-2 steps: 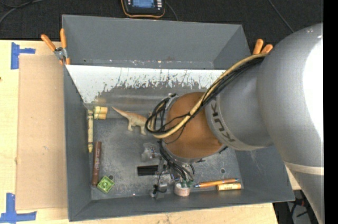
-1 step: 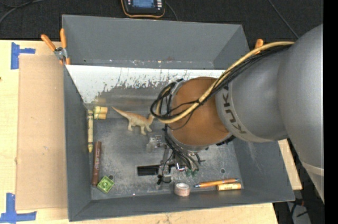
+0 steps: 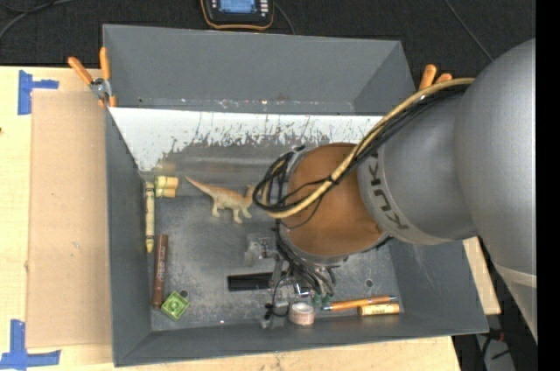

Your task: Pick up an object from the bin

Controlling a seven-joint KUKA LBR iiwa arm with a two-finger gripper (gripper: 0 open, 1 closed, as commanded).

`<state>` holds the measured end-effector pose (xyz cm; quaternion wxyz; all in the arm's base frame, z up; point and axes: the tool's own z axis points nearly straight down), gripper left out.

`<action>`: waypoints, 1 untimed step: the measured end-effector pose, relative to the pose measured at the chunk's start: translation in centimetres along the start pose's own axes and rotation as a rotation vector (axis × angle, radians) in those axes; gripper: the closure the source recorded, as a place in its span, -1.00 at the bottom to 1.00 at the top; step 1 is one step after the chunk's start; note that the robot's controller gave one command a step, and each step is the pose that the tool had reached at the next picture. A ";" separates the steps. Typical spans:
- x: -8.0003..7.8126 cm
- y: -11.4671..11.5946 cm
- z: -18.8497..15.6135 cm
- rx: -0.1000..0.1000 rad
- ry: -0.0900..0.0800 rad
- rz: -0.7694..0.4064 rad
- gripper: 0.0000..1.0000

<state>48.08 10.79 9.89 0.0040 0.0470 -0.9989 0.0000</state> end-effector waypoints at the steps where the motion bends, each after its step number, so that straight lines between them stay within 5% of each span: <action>1: -0.3 0.2 2.9 -0.001 -0.017 0.096 -1.00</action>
Offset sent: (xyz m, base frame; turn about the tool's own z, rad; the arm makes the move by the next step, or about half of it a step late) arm 0.0015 0.0121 -0.0289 -0.0352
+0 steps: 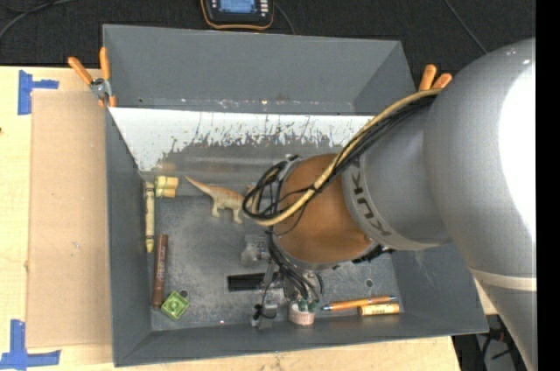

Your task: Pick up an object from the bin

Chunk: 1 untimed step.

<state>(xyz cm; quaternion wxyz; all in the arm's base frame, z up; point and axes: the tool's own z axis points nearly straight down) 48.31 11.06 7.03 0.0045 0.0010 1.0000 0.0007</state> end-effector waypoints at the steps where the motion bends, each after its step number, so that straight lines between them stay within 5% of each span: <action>1: 0.1 0.9 0.0 0.000 0.012 -0.128 1.00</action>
Offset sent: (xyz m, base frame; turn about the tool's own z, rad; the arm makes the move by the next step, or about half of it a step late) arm 0.0000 0.0000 0.0000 0.0000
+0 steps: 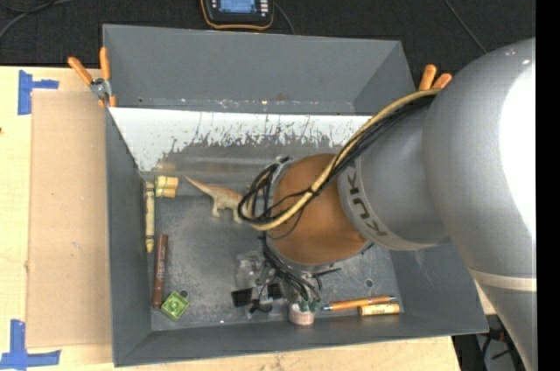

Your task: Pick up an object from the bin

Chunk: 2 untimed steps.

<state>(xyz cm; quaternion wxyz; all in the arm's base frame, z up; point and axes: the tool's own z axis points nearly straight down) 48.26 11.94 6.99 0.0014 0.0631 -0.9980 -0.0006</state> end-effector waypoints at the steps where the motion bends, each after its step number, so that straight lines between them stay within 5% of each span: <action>1: 0.0 0.0 0.0 0.000 0.000 0.001 1.00; 2: 0.1 0.0 -0.4 0.000 0.002 0.002 1.00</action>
Offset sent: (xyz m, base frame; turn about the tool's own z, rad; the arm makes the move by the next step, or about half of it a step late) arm 0.0000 0.0000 0.0063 0.0003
